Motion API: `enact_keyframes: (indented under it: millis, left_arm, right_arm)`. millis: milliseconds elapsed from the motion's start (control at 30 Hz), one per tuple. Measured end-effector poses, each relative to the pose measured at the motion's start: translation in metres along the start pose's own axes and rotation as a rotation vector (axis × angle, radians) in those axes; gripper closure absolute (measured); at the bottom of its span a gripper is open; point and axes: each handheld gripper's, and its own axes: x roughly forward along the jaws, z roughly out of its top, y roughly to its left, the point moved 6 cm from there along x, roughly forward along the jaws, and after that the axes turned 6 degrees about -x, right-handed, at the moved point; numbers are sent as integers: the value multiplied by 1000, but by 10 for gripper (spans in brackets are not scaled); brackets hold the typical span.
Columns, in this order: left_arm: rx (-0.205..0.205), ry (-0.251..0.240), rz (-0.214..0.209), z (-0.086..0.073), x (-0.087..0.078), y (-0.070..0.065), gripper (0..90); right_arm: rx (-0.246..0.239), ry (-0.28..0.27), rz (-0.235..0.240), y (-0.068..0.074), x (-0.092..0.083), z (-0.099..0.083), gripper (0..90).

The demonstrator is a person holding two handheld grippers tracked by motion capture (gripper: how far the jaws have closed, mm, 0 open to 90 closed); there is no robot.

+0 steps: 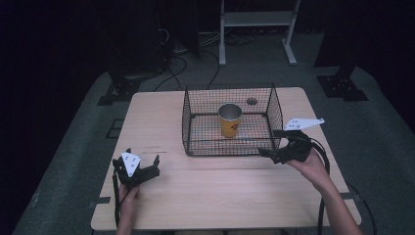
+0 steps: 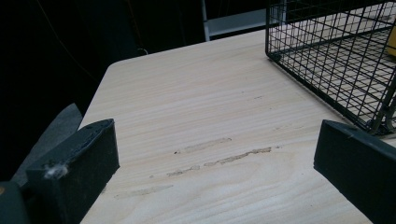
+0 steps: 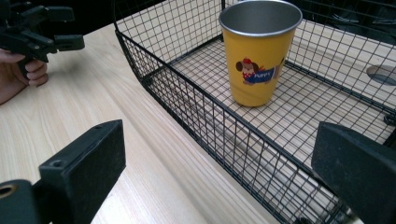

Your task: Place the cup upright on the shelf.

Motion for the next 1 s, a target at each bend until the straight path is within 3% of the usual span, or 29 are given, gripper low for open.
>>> enact_keyframes:
  millis: [733,1000]
  left_arm:
    - [1,1,3,0,0,0,0]
    - [0,3,6,0,0,0,0]
  right_arm:
    - [16,25,-24,6,-8,-36,24]
    - [45,-30,-50,18,-17,-63,23]
